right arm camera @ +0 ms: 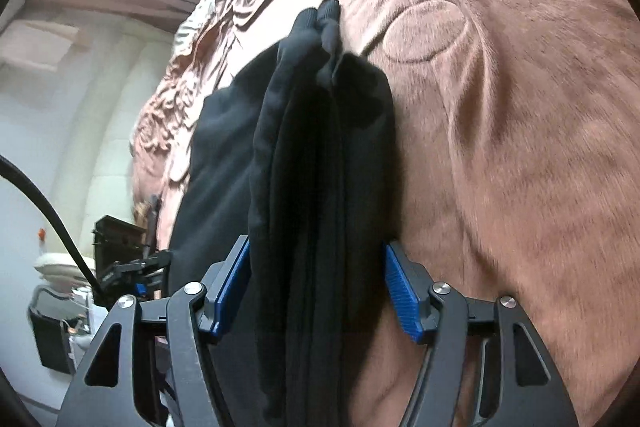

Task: Fold small clothes
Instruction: 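Lift the folded sweatshirt off the bed with both tools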

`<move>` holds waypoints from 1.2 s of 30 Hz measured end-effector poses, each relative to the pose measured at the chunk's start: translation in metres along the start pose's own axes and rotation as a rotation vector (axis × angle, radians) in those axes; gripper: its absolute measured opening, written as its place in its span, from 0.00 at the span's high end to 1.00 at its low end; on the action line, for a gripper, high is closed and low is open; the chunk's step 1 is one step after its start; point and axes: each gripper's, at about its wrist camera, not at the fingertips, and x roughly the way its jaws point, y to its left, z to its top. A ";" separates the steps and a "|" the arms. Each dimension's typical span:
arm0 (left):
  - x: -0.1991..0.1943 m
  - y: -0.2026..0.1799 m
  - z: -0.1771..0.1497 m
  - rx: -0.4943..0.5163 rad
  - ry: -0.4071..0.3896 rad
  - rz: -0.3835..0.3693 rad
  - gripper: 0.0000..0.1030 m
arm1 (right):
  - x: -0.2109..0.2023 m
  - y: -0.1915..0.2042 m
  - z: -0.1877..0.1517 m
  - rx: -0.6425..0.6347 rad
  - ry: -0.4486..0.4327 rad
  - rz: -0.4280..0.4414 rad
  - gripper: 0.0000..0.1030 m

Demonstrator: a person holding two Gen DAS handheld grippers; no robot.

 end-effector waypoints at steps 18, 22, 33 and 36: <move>0.032 -0.009 0.078 0.026 0.020 0.012 0.34 | 0.042 0.006 0.044 -0.013 0.000 0.012 0.51; 0.038 -0.009 0.095 0.026 0.008 0.007 0.37 | 0.042 0.001 0.046 0.001 0.019 0.044 0.72; 0.049 -0.009 0.129 0.027 0.005 -0.004 0.47 | 0.048 -0.001 0.053 -0.008 0.041 0.048 0.71; 0.049 -0.012 0.130 0.034 0.009 0.005 0.63 | 0.049 0.002 0.055 -0.014 0.034 0.045 0.74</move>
